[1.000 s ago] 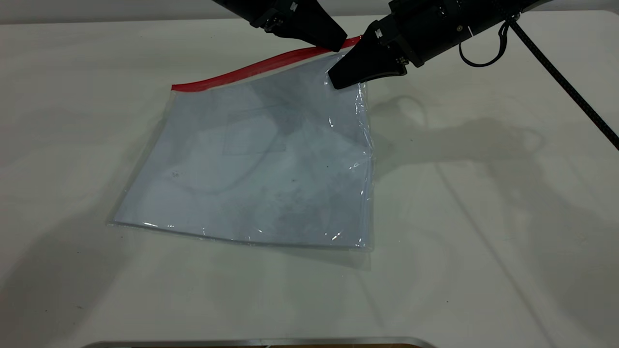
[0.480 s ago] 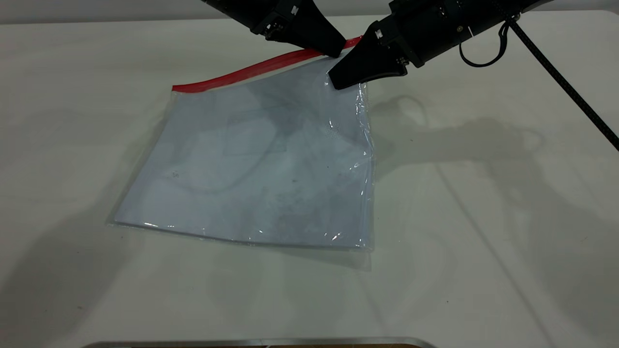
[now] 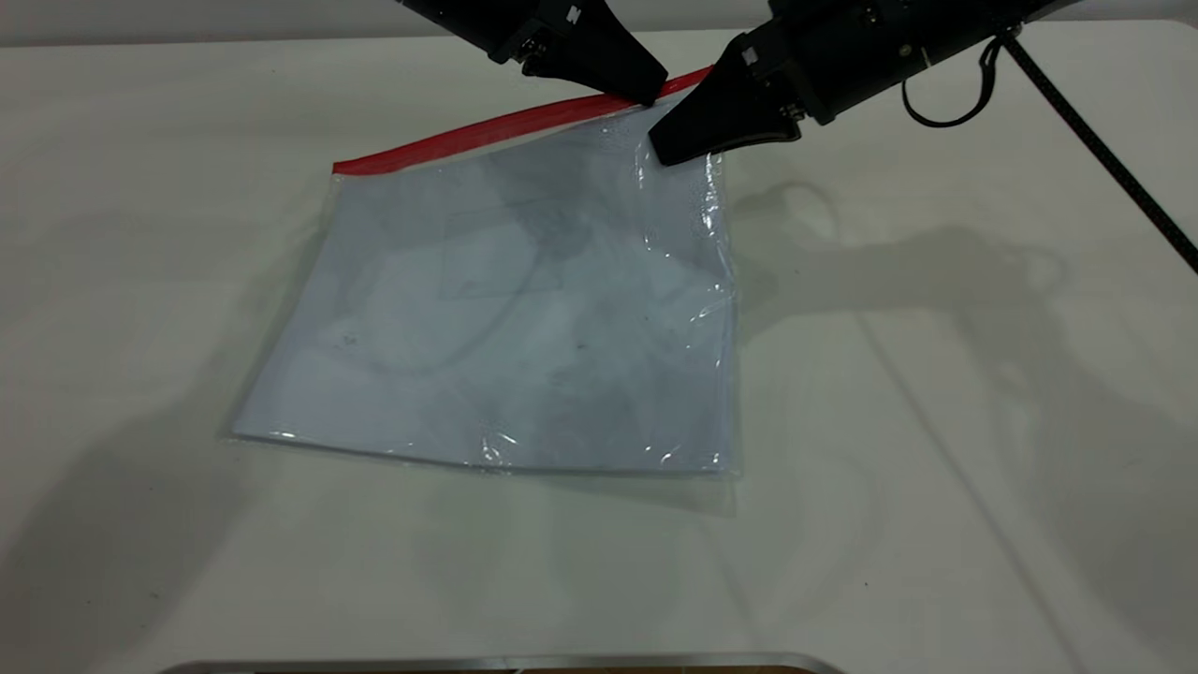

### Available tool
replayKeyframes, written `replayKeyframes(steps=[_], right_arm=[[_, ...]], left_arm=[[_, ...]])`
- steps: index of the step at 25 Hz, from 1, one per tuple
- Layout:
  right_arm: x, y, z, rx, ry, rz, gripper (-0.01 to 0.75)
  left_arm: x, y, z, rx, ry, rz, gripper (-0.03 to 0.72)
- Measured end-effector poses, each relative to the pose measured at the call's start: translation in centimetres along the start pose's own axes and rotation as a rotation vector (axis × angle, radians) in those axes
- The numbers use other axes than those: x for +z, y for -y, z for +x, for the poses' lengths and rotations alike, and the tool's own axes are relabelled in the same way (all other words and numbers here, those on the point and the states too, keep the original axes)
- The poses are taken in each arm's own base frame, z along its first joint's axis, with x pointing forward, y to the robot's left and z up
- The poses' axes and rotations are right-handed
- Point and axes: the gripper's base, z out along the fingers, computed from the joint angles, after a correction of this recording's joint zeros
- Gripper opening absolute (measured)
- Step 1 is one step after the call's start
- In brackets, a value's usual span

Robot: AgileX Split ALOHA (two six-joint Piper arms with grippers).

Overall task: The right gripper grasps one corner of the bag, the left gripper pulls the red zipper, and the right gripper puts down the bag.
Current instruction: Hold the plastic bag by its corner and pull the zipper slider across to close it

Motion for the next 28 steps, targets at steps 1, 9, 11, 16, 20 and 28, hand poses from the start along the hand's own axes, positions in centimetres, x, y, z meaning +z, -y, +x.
replayKeyframes(steps=[1, 9, 11, 16, 20, 28], right_arm=[[-0.1, 0.1, 0.0, 0.002, 0.003, -0.003, 0.033], [-0.7, 0.4, 0.0, 0.01, 0.015, -0.009, 0.033], [-0.8, 0.5, 0.0, 0.012, 0.017, -0.007, 0.033], [-1.4, 0.8, 0.1, 0.02, 0.029, -0.01, 0.033], [-1.7, 1.0, 0.1, 0.024, 0.034, -0.012, 0.033], [-2.8, 1.6, 0.3, 0.04, 0.052, -0.019, 0.033]], left_arm=[[0.0, 0.0, 0.0, 0.003, 0.002, 0.0, 0.104], [0.1, 0.0, -0.1, 0.019, 0.01, -0.007, 0.084], [0.1, -0.1, -0.2, 0.024, 0.013, -0.015, 0.084], [0.1, -0.1, -0.2, 0.025, 0.016, -0.022, 0.084], [0.1, -0.1, -0.2, 0.027, 0.017, -0.026, 0.083], [0.1, -0.3, -0.3, 0.035, 0.014, -0.046, 0.083]])
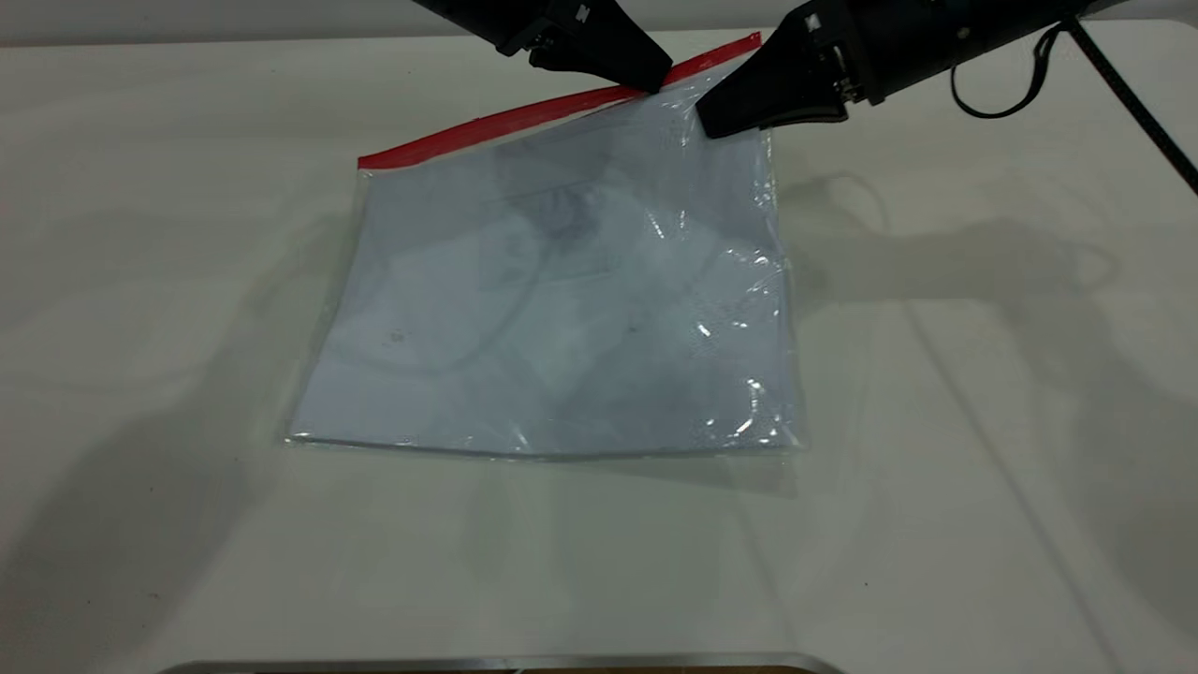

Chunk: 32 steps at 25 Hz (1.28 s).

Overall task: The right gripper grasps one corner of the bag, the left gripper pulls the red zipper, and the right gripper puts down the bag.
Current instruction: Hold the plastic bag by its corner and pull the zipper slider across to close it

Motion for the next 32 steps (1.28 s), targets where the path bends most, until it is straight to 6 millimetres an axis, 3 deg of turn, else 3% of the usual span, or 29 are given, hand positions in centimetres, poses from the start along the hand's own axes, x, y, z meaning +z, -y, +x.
replayKeyframes(steps=[12, 23, 32], right_arm=[[-1.5, 0.8, 0.1, 0.021, 0.031, -0.002, 0.033], [-1.8, 1.0, -0.2, 0.027, 0.064, 0.001, 0.033], [-2.1, 1.3, -0.2, 0.027, 0.075, 0.013, 0.033]], left_arm=[[-0.1, -0.3, 0.3, 0.041, -0.047, -0.029, 0.083], [-4.0, -3.2, 2.2, -0.018, -0.086, -0.06, 0.083], [-5.7, -4.4, 4.4, -0.043, -0.259, -0.112, 0.083]])
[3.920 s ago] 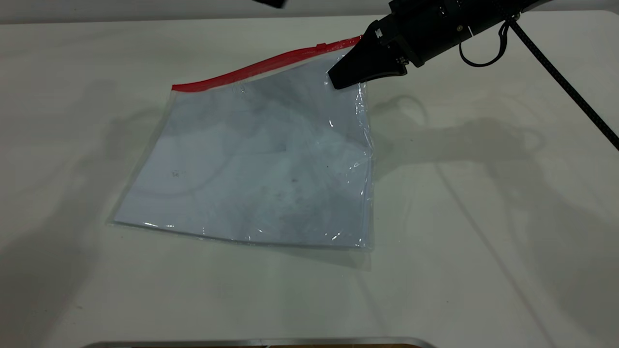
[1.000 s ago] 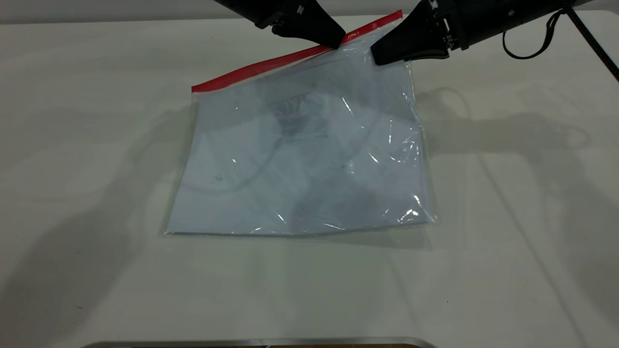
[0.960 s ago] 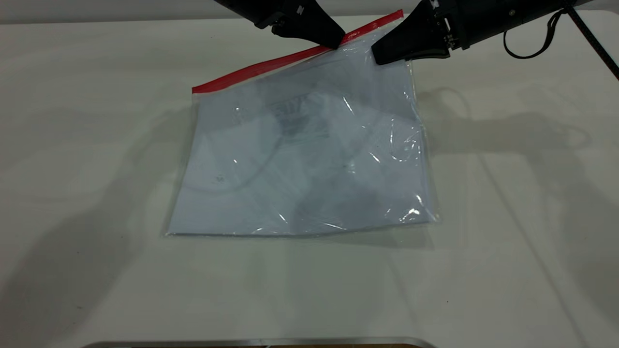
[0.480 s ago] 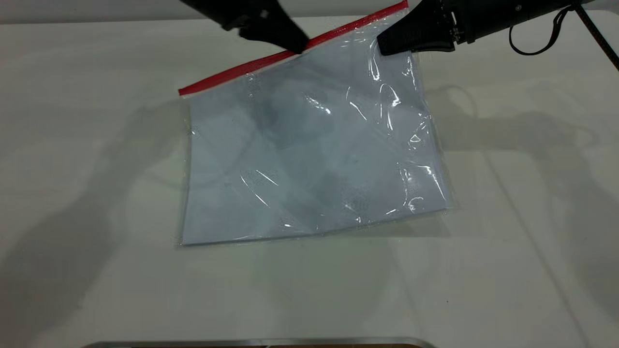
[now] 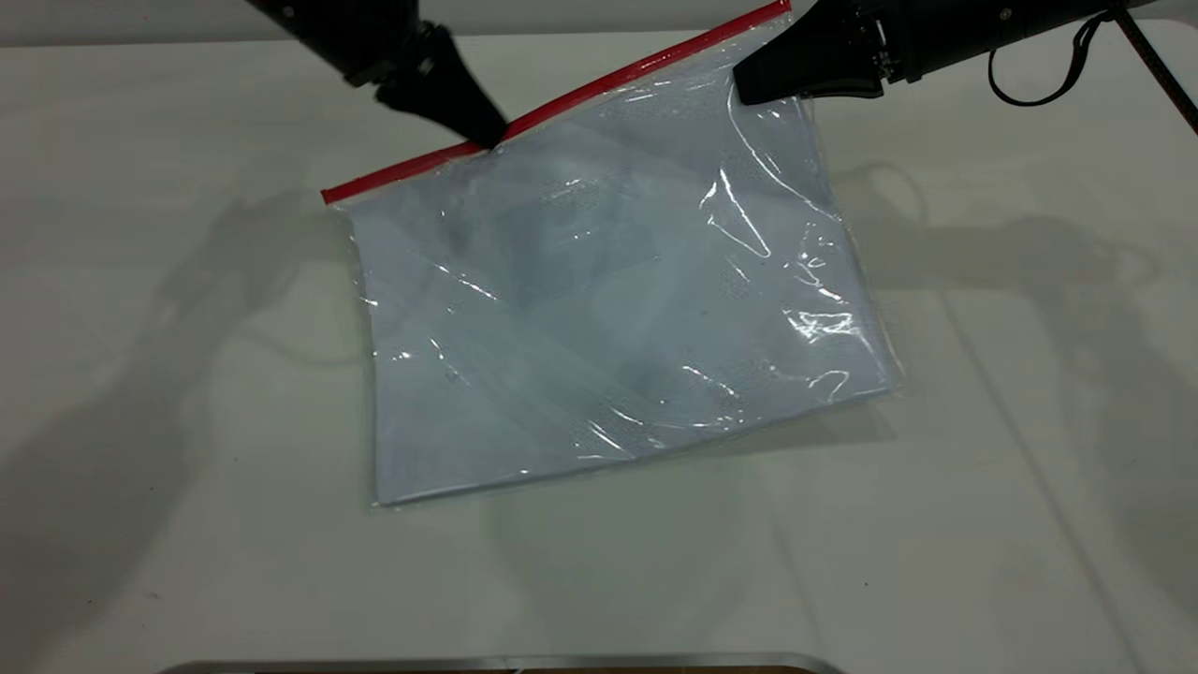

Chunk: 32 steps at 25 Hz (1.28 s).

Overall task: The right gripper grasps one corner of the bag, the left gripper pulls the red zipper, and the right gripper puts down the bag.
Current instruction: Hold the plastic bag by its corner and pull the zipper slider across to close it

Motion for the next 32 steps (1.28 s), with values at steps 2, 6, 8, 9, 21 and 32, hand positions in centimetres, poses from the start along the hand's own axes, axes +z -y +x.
replayKeyframes(steps=[2, 6, 8, 9, 21, 32], right_arm=[[0.0, 0.1, 0.0, 0.0, 0.001, 0.004, 0.033], [0.0, 0.1, 0.0, 0.002, 0.004, 0.01, 0.033], [0.0, 0.1, -0.1, 0.003, 0.008, 0.01, 0.033], [0.0, 0.1, -0.1, 0.004, 0.009, 0.01, 0.033], [-0.1, 0.2, -0.1, 0.008, 0.016, 0.014, 0.033], [-0.1, 0.2, -0.1, 0.007, 0.016, 0.014, 0.033]], left_arm=[[-0.2, -0.3, 0.4, -0.002, -0.028, -0.012, 0.083], [-0.9, -1.1, 1.3, -0.02, -0.054, -0.035, 0.083], [-1.3, -1.5, 1.7, -0.029, -0.06, -0.046, 0.083], [-1.5, -1.7, 1.9, -0.034, -0.065, -0.052, 0.083], [-3.1, -3.3, 4.0, -0.091, -0.14, -0.096, 0.083], [-3.7, -3.7, 5.1, -0.129, -0.219, -0.125, 0.09]])
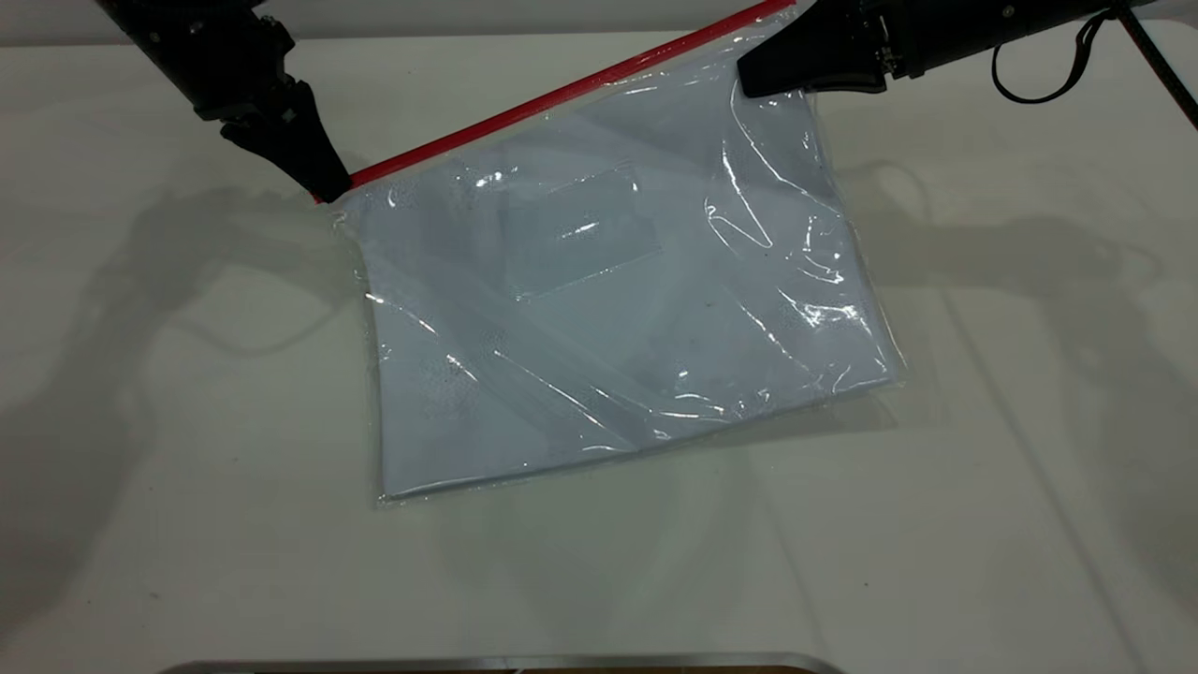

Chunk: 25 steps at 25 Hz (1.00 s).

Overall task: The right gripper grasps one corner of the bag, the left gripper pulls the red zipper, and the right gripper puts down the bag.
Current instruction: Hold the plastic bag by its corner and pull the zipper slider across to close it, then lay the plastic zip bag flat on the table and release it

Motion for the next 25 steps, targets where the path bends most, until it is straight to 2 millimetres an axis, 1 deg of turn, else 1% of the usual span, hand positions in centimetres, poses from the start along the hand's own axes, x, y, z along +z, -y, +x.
replayKeyframes(steps=[4, 7, 10, 12, 13, 15, 17, 19, 21, 23, 25], right_arm=[[0.0, 0.1, 0.0, -0.005, 0.0, 0.01, 0.033], [0.0, 0.3, 0.0, -0.007, 0.0, 0.029, 0.04], [0.0, 0.7, 0.0, -0.01, -0.002, 0.084, 0.061], [0.2, 1.0, 0.0, -0.014, -0.005, 0.129, 0.095], [0.4, 1.2, 0.0, -0.018, -0.009, 0.162, 0.118], [0.8, 1.5, 0.1, -0.039, -0.032, 0.238, 0.191], [1.6, 1.9, 0.3, -0.065, -0.064, 0.339, 0.272], [2.4, 2.4, 0.7, -0.085, -0.094, 0.439, 0.359], [3.0, 3.2, 1.2, -0.093, -0.12, 0.554, 0.42], [3.0, 4.0, 1.7, -0.085, -0.137, 0.635, 0.458], [2.6, 4.2, 1.6, -0.084, -0.146, 0.684, 0.47]], left_arm=[[0.0, 0.0, 0.0, -0.007, 0.004, 0.002, 0.098], [0.0, 0.0, -0.3, -0.038, 0.049, 0.019, 0.129], [-0.3, 0.2, -1.0, -0.074, 0.13, 0.052, 0.209], [-1.1, 0.5, -1.7, -0.089, 0.195, 0.067, 0.292], [-1.8, 0.8, -2.3, -0.095, 0.232, 0.071, 0.327], [-3.5, 1.5, -3.2, -0.1, 0.299, 0.086, 0.401], [-5.6, 2.8, -4.2, -0.094, 0.358, 0.145, 0.443], [-7.7, 4.4, -5.0, -0.071, 0.398, 0.216, 0.458], [-10.0, 6.0, -5.5, -0.037, 0.433, 0.28, 0.463], [-12.6, 7.6, -6.1, 0.001, 0.476, 0.304, 0.467], [-15.1, 9.0, -6.6, 0.032, 0.519, 0.285, 0.467]])
